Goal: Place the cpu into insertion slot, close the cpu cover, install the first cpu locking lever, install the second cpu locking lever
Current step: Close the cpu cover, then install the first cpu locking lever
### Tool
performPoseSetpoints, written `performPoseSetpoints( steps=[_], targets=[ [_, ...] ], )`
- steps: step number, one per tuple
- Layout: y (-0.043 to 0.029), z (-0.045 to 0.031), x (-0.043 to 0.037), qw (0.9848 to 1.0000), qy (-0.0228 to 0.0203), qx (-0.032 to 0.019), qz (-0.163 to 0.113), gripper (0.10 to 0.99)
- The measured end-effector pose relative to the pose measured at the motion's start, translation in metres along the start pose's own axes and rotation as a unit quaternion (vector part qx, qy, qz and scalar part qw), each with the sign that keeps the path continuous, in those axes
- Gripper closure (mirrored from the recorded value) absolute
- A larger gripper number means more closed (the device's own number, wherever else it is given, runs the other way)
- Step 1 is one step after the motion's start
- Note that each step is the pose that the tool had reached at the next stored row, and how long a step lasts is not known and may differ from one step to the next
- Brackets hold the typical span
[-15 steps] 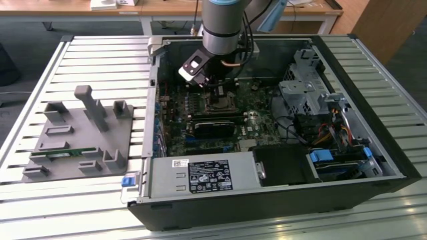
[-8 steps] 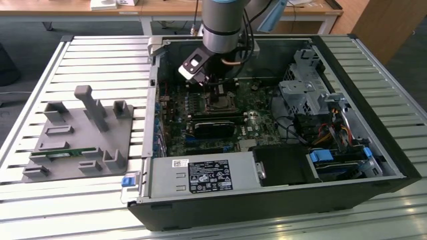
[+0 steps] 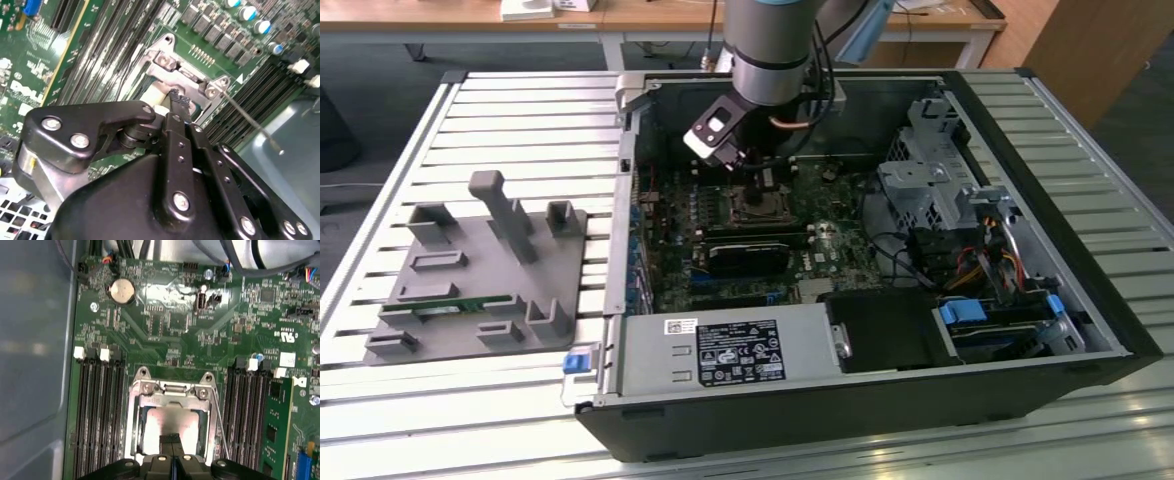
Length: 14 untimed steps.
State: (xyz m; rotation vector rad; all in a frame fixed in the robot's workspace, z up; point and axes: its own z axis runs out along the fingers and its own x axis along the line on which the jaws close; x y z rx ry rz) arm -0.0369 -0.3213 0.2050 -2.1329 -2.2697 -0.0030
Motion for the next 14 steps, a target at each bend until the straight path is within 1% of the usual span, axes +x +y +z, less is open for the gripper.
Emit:
performPoseSetpoints(
  steps=[4,8,11,14],
  targets=[
    [0.0058,-0.0001,-0.0003,1.0000,0.0000,0.0001,0.000,0.980],
    [0.0132,-0.0002,-0.0008,1.0000,0.0000,0.0004,0.000,0.980],
    [0.0164,-0.0003,-0.0010,1.0000,0.0000,0.0004,0.000,0.980],
    [0.0180,-0.0003,-0.0011,1.0000,0.0000,0.0004,0.000,0.980]
  ],
)
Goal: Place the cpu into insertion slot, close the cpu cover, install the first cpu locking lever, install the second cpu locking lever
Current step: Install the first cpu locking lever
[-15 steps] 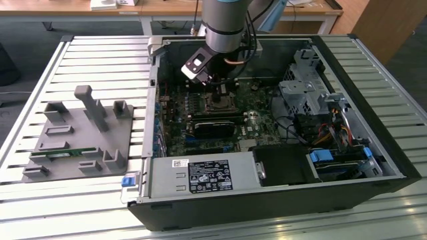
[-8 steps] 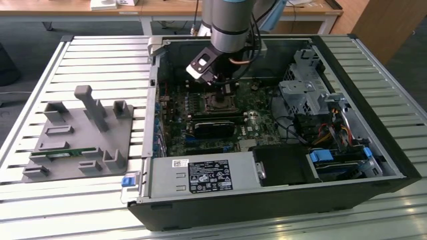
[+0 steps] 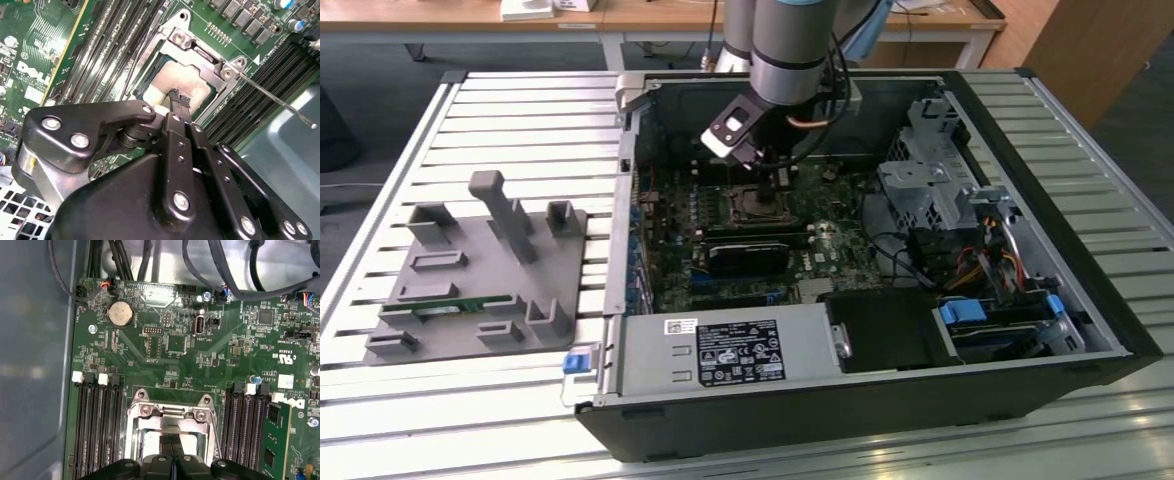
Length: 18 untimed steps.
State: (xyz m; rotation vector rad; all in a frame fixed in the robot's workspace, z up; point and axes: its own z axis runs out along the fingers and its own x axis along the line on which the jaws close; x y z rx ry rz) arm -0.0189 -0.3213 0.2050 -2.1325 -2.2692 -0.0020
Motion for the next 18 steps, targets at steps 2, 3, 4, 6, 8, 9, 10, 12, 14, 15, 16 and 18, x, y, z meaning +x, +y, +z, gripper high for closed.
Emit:
performPoseSetpoints(
  steps=[2,3,4,6,8,9,10,12,14,15,16,18],
  targets=[
    [0.0005,-0.0001,0.0000,1.0000,0.0000,0.0000,0.000,0.980],
    [0.0005,-0.0001,0.0000,1.0000,0.0000,0.0000,0.000,0.980],
    [0.0007,-0.0004,0.0000,1.0000,-0.0001,0.0000,0.000,0.980],
    [0.0009,-0.0016,0.0000,1.0000,-0.0001,0.0000,0.000,0.980],
    [0.0011,-0.0035,0.0000,1.0000,-0.0001,0.0000,0.000,0.980],
    [0.0012,-0.0050,0.0001,1.0000,0.0000,0.0000,0.000,0.980],
    [0.0012,-0.0072,0.0001,1.0000,0.0000,0.0000,0.000,0.980],
    [0.0012,-0.0117,0.0002,1.0000,0.0000,0.0000,0.000,0.980],
    [0.0012,-0.0163,0.0003,1.0000,-0.0001,0.0000,0.000,0.980],
    [0.0013,-0.0182,0.0003,1.0000,0.0000,0.0000,0.000,0.980],
    [0.0013,-0.0200,0.0003,1.0000,0.0000,0.0000,0.000,0.980],
    [0.0013,-0.0230,0.0004,1.0000,-0.0001,0.0000,0.000,0.980]
  ],
)
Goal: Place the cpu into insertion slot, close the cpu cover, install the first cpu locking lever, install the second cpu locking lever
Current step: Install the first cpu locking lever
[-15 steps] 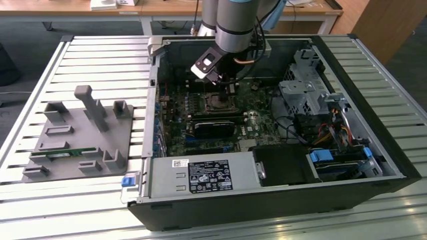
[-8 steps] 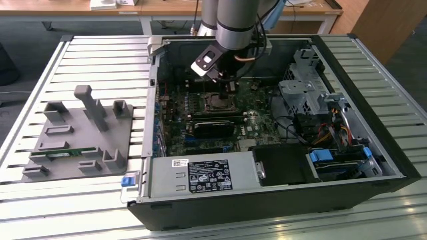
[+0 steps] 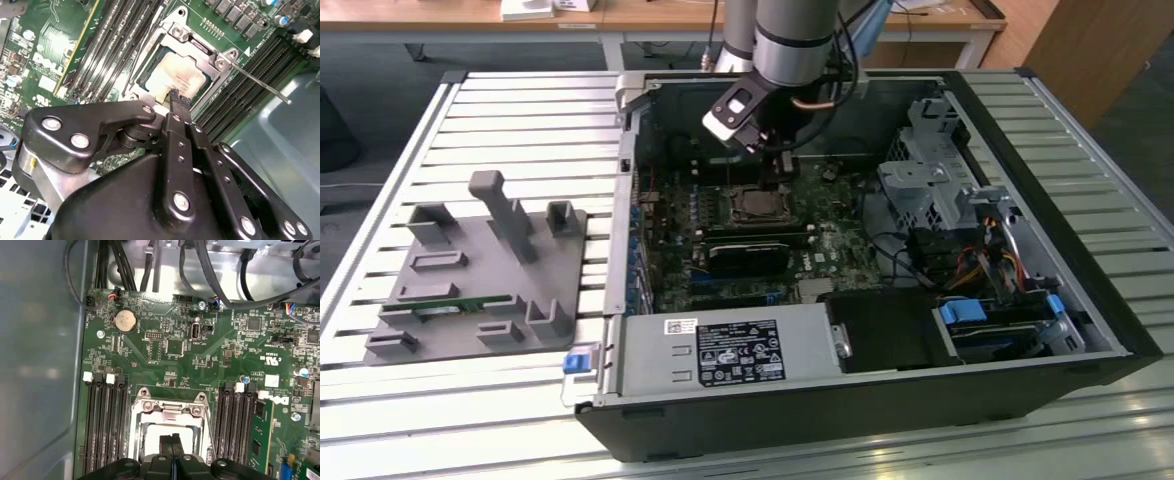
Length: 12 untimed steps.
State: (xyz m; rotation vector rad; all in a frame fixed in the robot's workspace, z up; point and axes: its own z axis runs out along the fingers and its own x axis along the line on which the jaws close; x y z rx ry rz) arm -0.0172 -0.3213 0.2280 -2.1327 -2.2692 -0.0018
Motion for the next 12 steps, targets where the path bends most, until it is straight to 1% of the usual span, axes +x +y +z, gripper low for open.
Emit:
performPoseSetpoints(
  steps=[12],
  targets=[
    [-0.0002,-0.0136,0.0003,1.0000,-0.0001,0.0000,0.000,0.980]
  ],
)
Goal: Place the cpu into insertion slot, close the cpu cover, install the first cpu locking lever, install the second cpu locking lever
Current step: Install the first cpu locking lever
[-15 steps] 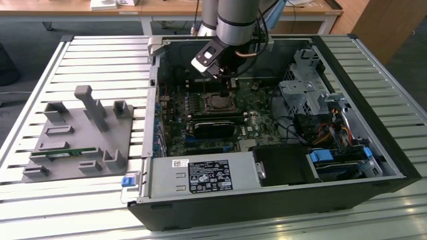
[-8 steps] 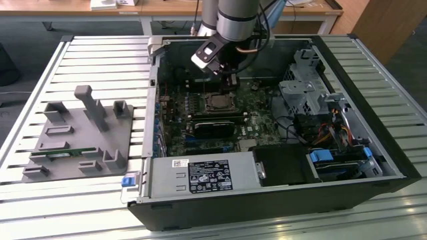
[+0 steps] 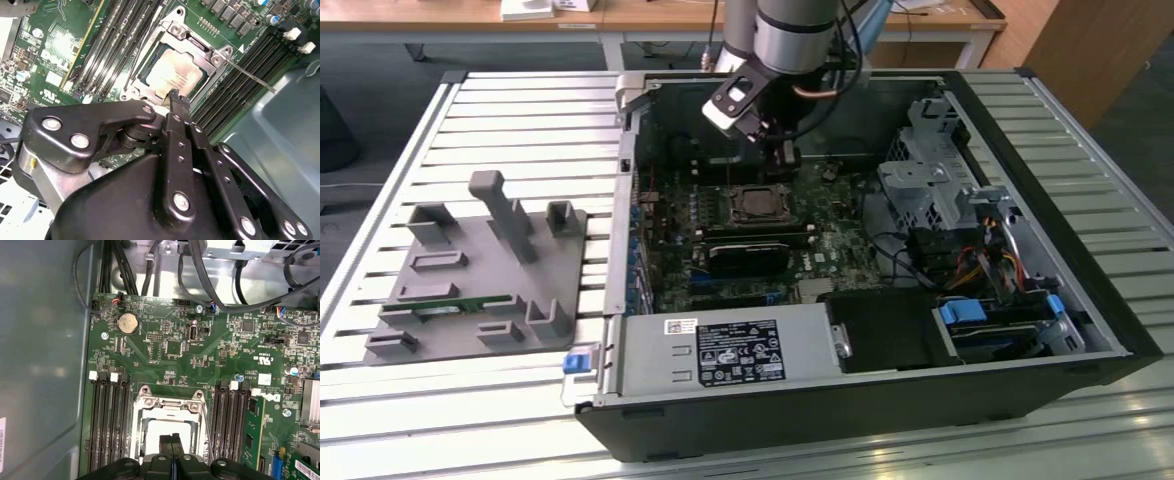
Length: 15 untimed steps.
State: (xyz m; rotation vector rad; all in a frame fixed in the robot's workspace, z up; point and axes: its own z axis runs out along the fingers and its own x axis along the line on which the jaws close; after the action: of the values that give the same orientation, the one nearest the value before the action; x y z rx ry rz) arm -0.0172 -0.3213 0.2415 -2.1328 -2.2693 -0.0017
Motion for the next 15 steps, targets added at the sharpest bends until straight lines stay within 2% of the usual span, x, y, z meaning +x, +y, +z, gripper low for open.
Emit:
performPoseSetpoints(
  steps=[8,15],
  targets=[
    [-0.0002,-0.0124,0.0003,1.0000,0.0000,0.0000,0.000,0.980],
    [-0.0003,-0.0195,0.0004,1.0000,-0.0001,0.0000,0.000,0.980]
  ],
)
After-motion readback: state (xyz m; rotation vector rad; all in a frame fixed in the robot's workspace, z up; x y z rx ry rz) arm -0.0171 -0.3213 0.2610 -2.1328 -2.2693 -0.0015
